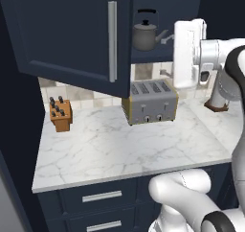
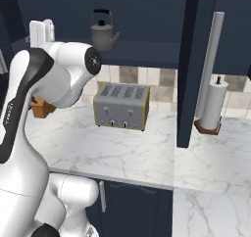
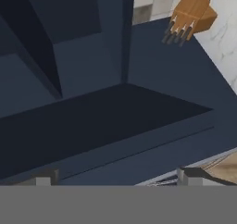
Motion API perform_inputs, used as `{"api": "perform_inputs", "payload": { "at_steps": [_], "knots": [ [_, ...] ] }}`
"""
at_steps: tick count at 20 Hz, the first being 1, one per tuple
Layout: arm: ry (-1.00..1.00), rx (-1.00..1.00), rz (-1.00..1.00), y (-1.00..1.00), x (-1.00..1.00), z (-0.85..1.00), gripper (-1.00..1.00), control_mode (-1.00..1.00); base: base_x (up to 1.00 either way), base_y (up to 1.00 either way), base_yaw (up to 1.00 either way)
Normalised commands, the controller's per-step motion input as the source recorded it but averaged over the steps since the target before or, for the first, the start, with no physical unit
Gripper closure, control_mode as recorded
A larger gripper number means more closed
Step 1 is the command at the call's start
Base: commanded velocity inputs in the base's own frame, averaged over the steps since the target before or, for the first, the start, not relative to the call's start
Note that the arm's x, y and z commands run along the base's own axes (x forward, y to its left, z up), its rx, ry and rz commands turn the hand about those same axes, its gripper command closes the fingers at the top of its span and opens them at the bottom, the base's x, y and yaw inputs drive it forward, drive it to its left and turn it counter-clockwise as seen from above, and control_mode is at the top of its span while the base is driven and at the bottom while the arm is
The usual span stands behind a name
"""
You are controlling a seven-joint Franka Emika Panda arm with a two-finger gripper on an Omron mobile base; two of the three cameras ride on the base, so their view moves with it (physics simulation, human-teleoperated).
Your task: Open the cabinet, pick the kettle from the cabinet, and place it in the sink.
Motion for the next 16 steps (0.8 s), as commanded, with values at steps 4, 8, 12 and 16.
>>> {"api": "perform_inputs", "payload": {
  "at_steps": [4, 8, 12, 16],
  "knots": [
    [0.00, 0.00, 0.06, 0.16, 0.17, 0.00, -1.00, -1.00, 0.00, 0.00, 0.00],
    [0.00, 0.00, 0.06, 0.28, 0.22, -0.01, -1.00, -1.00, 0.00, 0.00, 0.00],
    [0.00, 0.00, 0.06, 0.23, 0.30, -0.04, -1.00, -1.00, 0.00, 0.00, 0.00],
    [0.00, -0.01, 0.07, 0.32, 0.26, -0.02, -1.00, -1.00, 0.00, 0.00, 0.00]
  ]
}}
